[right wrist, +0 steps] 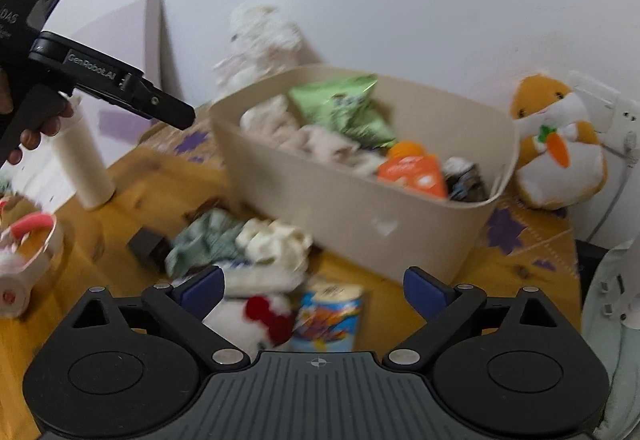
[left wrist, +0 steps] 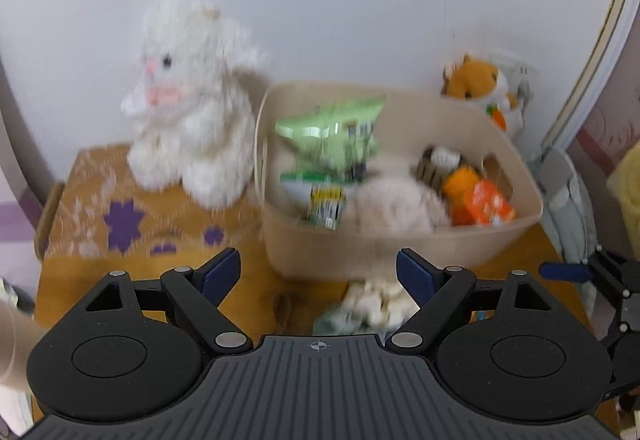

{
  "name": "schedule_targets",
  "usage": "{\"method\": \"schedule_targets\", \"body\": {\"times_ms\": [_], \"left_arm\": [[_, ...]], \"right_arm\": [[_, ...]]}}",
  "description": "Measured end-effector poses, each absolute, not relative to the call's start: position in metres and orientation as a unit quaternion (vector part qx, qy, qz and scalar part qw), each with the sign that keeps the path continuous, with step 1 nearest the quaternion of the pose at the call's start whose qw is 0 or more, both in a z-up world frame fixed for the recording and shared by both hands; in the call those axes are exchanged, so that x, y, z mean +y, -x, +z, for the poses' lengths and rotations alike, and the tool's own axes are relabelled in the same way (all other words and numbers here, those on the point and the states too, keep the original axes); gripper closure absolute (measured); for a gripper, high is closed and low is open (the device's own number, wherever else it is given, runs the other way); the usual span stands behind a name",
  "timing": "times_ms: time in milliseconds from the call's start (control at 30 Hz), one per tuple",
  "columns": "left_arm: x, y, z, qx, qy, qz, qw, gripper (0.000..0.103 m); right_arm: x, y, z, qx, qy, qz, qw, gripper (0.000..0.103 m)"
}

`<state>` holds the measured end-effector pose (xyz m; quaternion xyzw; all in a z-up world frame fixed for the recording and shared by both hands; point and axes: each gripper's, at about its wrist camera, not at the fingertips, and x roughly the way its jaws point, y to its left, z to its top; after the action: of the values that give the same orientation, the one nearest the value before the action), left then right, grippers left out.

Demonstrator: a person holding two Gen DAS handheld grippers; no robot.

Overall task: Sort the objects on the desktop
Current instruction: 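Move both tools back to the table and close left tool on black box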

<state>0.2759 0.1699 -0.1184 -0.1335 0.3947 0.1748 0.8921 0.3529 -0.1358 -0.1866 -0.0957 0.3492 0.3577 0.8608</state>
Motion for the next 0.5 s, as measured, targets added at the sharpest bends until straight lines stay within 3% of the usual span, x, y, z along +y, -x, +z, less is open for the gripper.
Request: {"method": "schedule_targets", "body": {"times_ms": [500], "left_arm": [[0.168,-0.239,-0.196,0.474,0.184,0.203,0.837,0.017]], "right_arm": [[-0.094,-0.326,-0.223,0.375,0.144,0.36,0.842,0.005]]}}
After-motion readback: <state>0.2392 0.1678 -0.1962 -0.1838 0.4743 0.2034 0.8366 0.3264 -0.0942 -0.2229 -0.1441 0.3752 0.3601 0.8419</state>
